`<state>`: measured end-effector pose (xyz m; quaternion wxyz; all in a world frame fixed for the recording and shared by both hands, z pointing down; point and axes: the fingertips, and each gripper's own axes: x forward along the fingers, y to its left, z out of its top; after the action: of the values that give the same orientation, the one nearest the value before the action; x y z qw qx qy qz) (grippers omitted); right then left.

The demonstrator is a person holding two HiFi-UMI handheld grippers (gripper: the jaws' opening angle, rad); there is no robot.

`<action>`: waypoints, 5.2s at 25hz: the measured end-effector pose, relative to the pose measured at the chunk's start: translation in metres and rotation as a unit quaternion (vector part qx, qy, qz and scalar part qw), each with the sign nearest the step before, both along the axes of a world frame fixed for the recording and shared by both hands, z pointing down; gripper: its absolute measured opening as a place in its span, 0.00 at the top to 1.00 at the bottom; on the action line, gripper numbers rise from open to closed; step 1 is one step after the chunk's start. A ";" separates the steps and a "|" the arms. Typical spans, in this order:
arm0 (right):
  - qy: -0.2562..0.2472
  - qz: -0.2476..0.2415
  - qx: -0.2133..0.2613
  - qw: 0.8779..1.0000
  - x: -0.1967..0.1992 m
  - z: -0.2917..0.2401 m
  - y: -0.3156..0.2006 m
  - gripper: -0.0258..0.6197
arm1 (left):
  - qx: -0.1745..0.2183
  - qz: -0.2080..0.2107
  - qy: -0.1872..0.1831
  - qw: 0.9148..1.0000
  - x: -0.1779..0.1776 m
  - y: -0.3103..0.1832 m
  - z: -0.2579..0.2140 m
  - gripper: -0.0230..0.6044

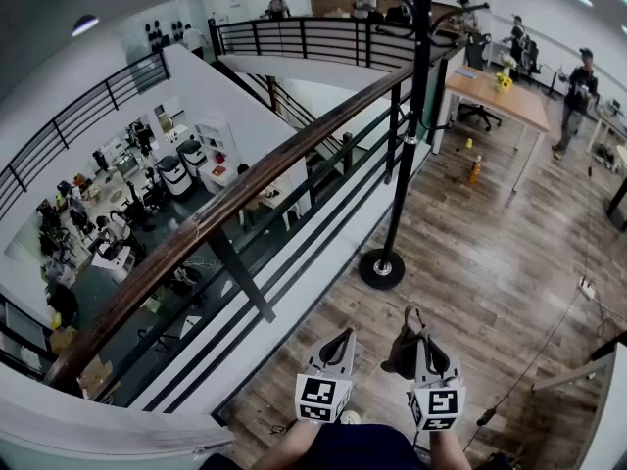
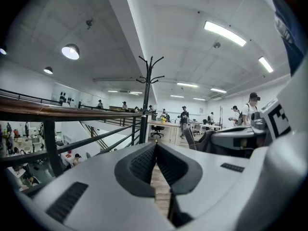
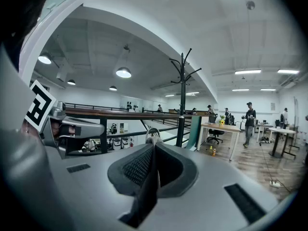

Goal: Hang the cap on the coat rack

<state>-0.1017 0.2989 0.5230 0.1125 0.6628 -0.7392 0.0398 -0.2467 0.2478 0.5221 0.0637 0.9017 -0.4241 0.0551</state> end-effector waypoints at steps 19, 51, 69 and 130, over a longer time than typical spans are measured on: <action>-0.023 -0.003 -0.002 1.000 0.008 0.007 -0.002 0.92 | -0.004 -0.011 -0.006 1.000 0.002 0.002 0.010 0.96; 0.003 0.064 0.001 0.998 0.066 0.006 -0.181 0.92 | 0.002 0.052 0.009 0.999 0.055 -0.188 0.007 0.96; 0.008 0.098 0.006 0.995 0.070 0.009 -0.244 0.92 | -0.014 0.109 0.017 0.994 0.073 -0.266 0.021 0.96; -0.092 -0.110 0.253 0.957 0.317 -0.232 -0.503 0.92 | 0.010 -0.046 -0.023 0.999 0.330 -0.490 -0.067 0.96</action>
<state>0.2158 -0.2041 0.2910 -0.1236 0.5777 -0.8006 -0.0999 0.0832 -0.2418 0.4550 0.0474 0.8806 -0.4666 0.0682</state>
